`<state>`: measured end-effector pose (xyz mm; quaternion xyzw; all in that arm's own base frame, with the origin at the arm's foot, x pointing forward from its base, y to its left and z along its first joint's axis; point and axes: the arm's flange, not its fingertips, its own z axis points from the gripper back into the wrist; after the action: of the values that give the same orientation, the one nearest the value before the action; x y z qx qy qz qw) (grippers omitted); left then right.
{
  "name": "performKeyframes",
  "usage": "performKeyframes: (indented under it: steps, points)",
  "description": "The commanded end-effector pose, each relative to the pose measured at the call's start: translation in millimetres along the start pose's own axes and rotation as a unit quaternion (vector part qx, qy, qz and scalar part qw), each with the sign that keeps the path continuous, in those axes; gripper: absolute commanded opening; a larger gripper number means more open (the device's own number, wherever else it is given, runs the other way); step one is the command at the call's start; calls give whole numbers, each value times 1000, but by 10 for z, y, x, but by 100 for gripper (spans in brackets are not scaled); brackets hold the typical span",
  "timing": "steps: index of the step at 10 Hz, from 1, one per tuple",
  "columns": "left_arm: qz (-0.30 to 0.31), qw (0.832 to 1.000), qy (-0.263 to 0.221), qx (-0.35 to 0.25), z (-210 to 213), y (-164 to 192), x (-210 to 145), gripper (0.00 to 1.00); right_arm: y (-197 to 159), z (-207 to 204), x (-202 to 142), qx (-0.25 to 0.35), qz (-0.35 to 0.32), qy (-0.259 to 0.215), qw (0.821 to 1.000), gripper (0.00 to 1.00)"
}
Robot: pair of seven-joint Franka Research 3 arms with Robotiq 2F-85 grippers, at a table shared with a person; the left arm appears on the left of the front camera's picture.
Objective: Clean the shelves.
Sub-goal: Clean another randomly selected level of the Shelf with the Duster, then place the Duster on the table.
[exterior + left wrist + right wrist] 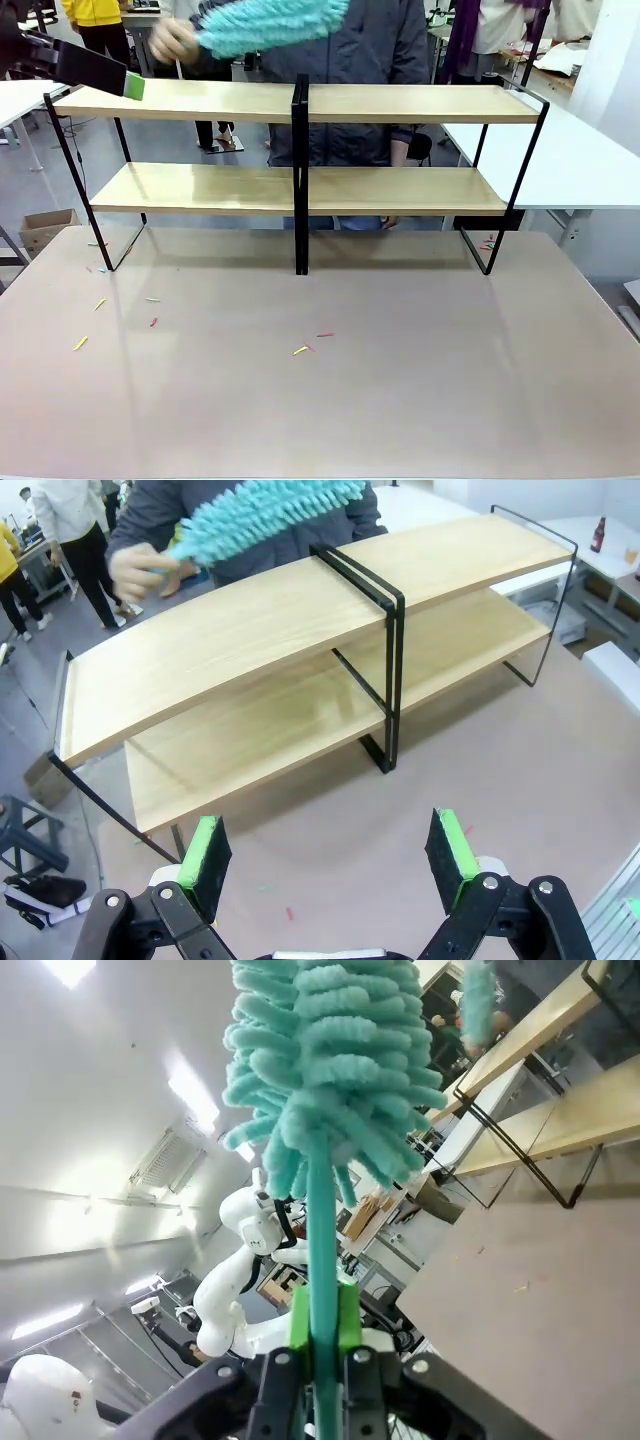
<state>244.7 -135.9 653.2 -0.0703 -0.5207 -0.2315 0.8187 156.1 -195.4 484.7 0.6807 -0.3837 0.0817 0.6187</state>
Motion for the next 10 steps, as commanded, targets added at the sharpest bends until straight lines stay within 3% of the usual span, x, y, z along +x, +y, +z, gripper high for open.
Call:
performKeyframes:
  steps: [1, 10]
  points:
    - [0, 1000, 0, -1, 2, 5, -25, 100, 59, 19, 17, 4, -6, -2, 1000, 12]
    - [0, 1000, 0, -1, 2, 5, -25, 100, 59, 19, 17, 4, -6, -2, 1000, 12]
